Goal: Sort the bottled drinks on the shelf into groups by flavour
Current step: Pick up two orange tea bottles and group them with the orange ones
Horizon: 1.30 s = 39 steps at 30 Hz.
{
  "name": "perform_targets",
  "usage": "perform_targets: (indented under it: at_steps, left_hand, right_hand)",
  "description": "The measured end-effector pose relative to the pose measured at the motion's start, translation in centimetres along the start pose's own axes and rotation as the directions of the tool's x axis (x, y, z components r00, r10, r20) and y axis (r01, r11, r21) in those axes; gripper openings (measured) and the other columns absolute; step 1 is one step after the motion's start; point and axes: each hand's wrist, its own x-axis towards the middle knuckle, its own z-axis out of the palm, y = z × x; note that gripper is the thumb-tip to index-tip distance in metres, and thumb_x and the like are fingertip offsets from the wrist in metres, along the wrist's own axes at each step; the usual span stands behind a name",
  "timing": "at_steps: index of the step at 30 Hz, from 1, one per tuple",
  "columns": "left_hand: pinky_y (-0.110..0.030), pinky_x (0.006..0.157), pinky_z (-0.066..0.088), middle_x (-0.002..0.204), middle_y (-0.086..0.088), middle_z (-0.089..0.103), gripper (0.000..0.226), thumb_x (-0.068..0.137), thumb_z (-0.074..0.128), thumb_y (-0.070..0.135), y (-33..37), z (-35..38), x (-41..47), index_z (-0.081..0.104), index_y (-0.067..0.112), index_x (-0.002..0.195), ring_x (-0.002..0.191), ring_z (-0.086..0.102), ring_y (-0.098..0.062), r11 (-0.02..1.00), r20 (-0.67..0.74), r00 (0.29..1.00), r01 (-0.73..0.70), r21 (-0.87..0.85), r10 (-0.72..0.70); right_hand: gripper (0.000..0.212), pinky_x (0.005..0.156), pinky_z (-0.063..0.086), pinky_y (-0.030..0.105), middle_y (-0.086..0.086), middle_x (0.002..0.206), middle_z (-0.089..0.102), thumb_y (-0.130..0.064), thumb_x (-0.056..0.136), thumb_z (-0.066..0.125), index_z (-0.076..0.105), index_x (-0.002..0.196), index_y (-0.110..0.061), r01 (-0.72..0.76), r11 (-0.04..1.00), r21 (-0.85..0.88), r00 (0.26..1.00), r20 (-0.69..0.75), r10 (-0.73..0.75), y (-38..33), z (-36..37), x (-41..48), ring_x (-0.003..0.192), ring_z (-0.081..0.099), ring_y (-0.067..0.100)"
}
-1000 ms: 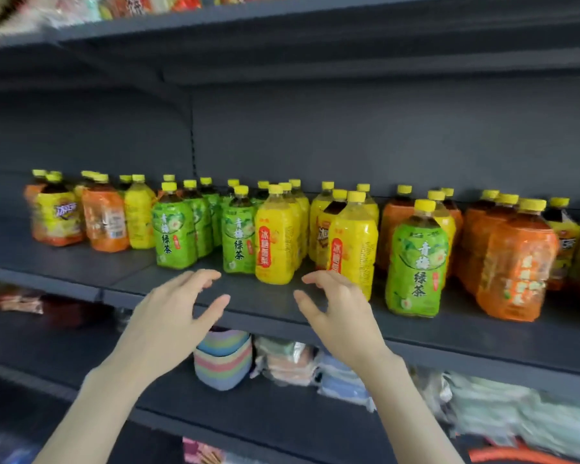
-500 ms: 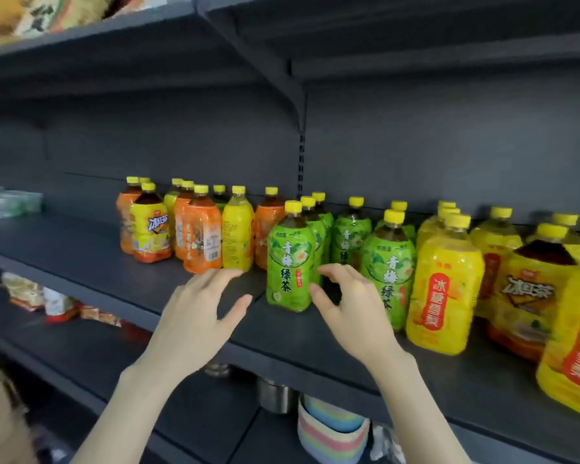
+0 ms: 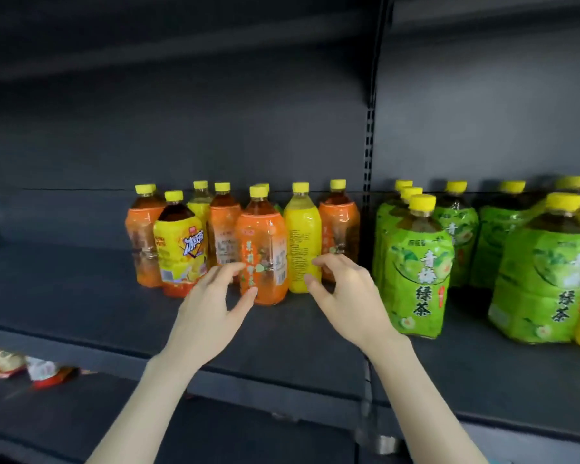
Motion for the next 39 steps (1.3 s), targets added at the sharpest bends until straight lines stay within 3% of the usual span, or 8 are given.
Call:
perform_targets:
  at_steps: [8,12,16,20,23,28,31,39]
  left_hand:
    - [-0.026,0.093,0.045,0.129,0.007,0.054,0.053,0.087,0.063,0.035,-7.0,2.7,6.8,0.042,0.021,0.134,0.113,0.053,-0.008,0.931,0.087,0.996,0.064,-0.36,-0.035]
    - [-0.006,0.079,0.043,0.119,0.014,0.053,0.052,0.088,0.061,0.031,-9.0,4.3,8.5,0.04,0.026,0.136,0.106,0.053,0.001,0.87,0.12,0.992,0.085,-0.486,-0.03]
    - [0.0,0.073,0.04,0.11,0.014,0.059,0.035,0.092,0.055,0.03,-10.2,4.4,9.9,0.05,0.023,0.127,0.095,0.054,0.016,0.861,0.073,0.997,0.027,-0.508,0.012]
    - [-0.007,0.088,0.039,0.126,0.005,0.054,0.035,0.097,0.047,0.031,-11.6,4.2,12.5,0.049,0.018,0.129,0.109,0.05,0.0,0.88,-0.09,0.996,-0.023,-0.474,-0.022]
    - [0.002,0.093,0.024,0.142,-0.003,0.037,0.044,0.097,0.047,0.028,-11.6,4.2,14.7,0.038,0.012,0.138,0.126,0.036,-0.007,0.893,-0.163,0.986,-0.039,-0.449,-0.038]
    - [-0.03,0.115,0.016,0.156,-0.013,0.017,0.069,0.095,0.053,0.029,-10.7,4.2,19.6,0.015,0.005,0.148,0.145,0.013,-0.026,0.879,-0.103,0.983,0.088,-0.469,-0.153]
    - [-0.035,0.113,0.02,0.154,-0.018,0.022,0.075,0.093,0.054,0.033,-10.9,4.6,21.4,0.014,0.0,0.147,0.143,0.019,-0.031,0.885,-0.022,0.969,0.217,-0.413,-0.248]
    - [-0.036,0.093,0.035,0.118,-0.016,0.054,0.044,0.093,0.053,0.038,-10.3,3.5,19.3,0.053,0.001,0.117,0.112,0.045,-0.032,0.951,-0.211,0.976,-0.123,-0.283,0.063]
  right_hand:
    - [0.05,0.093,0.046,0.036,0.006,0.133,0.053,-0.036,0.093,0.058,0.046,0.136,-0.014,-0.092,0.996,-0.012,0.994,-0.053,0.091,-2.5,6.8,6.2,0.121,0.052,0.025]
    - [0.073,0.108,0.029,0.033,0.004,0.149,0.038,-0.048,0.09,0.057,0.027,0.148,-0.016,-0.114,0.99,0.078,0.99,-0.071,0.119,-2.4,8.9,9.6,0.139,0.029,0.022]
    - [0.083,0.111,0.028,0.042,0.004,0.148,0.041,-0.062,0.084,0.055,0.027,0.149,-0.017,-0.125,0.991,-0.047,0.99,-0.072,0.121,-2.2,10.3,12.0,0.136,0.025,0.024]
    - [0.083,0.11,0.027,0.045,0.002,0.143,0.045,-0.066,0.081,0.054,0.032,0.146,-0.02,-0.134,0.984,-0.114,0.987,-0.102,0.123,-2.2,11.2,12.5,0.131,0.028,0.024]
    - [0.085,0.109,0.02,0.043,0.003,0.143,0.042,-0.066,0.079,0.054,0.03,0.147,-0.021,-0.174,0.975,-0.136,0.979,-0.129,0.156,-2.5,11.1,11.8,0.131,0.024,0.024]
    - [0.087,0.108,0.021,0.044,0.001,0.139,0.044,-0.07,0.073,0.054,0.035,0.145,-0.025,-0.245,0.963,-0.115,0.944,-0.254,0.209,-3.2,10.5,9.9,0.127,0.026,0.021]
    - [0.085,0.107,0.026,0.044,-0.003,0.132,0.046,-0.073,0.07,0.056,0.038,0.142,-0.032,-0.276,0.959,-0.055,0.912,-0.331,0.244,-3.6,10.5,8.6,0.116,0.026,0.012]
    - [0.077,0.103,0.043,0.042,-0.008,0.13,0.037,-0.069,0.066,0.062,0.031,0.135,-0.052,-0.313,0.932,0.181,0.862,-0.359,0.359,-4.4,11.3,7.4,0.126,0.032,0.012]
